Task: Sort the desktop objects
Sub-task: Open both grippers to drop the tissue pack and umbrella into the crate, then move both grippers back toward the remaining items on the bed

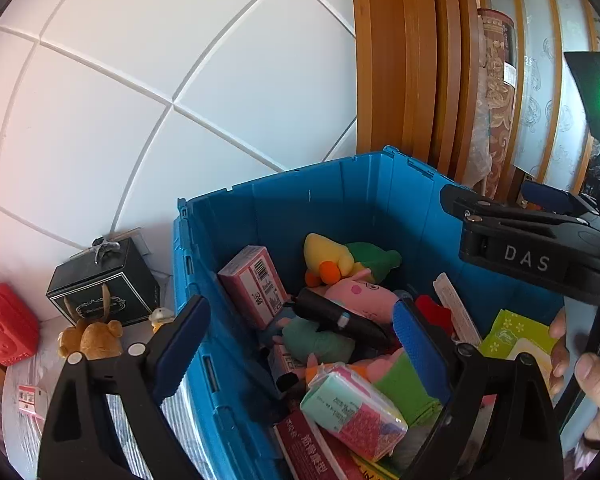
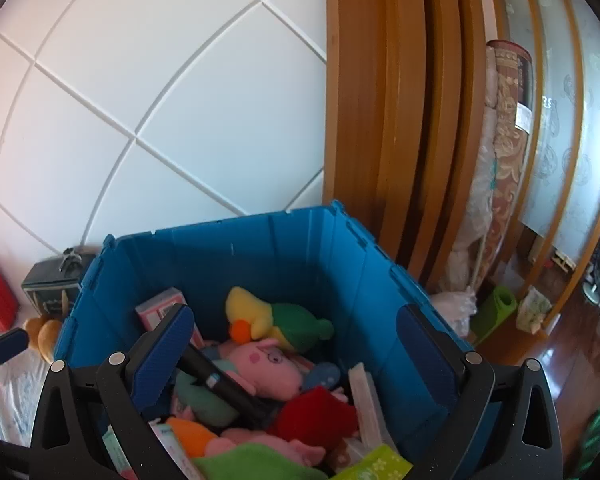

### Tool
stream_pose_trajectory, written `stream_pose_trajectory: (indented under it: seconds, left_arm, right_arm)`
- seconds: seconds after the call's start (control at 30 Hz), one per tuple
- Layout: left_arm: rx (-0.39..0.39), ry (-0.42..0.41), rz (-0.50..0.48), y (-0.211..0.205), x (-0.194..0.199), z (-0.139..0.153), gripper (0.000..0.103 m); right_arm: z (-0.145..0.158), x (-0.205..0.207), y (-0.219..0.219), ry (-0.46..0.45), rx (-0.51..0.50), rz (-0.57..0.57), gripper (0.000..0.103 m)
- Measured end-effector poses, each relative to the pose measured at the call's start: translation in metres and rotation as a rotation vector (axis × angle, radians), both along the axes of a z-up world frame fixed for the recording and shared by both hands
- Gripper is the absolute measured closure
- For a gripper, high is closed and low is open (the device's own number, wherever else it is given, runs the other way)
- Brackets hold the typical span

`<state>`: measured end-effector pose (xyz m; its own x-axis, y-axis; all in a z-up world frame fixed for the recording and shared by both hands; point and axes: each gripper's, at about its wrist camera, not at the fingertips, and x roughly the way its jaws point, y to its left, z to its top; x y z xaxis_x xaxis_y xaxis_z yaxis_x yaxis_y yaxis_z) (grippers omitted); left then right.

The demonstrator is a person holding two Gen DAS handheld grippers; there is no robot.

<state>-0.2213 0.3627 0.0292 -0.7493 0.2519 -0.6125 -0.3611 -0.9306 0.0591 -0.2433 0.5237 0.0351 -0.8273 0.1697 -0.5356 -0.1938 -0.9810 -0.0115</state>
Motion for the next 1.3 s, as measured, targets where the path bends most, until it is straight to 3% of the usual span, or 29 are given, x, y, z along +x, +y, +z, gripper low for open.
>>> stream_pose_trajectory:
  seconds: [0.5,0.8,1.07,1.3]
  left_arm:
    - [0.043,0.02,0.034,-0.041,0.033,0.008,0.009]
    - [0.103,0.025,0.061,-0.101,0.062,0.009,0.009]
    - [0.13,0.041,0.129,-0.196,0.079,0.006,0.009]
    - [0.123,0.015,0.252,-0.304,0.078,-0.015,0.009]
  right_arm:
    - [-0.002,0.023,-0.031,-0.184,0.11,0.063,0.0]
    - [0.007,0.06,-0.071,-0.203,0.137,0.078,0.0]
    - [0.034,0.084,-0.155,-0.144,0.139,0.125,0.0]
    - [0.036,0.084,-0.242,-0.102,0.1,0.214,0.0]
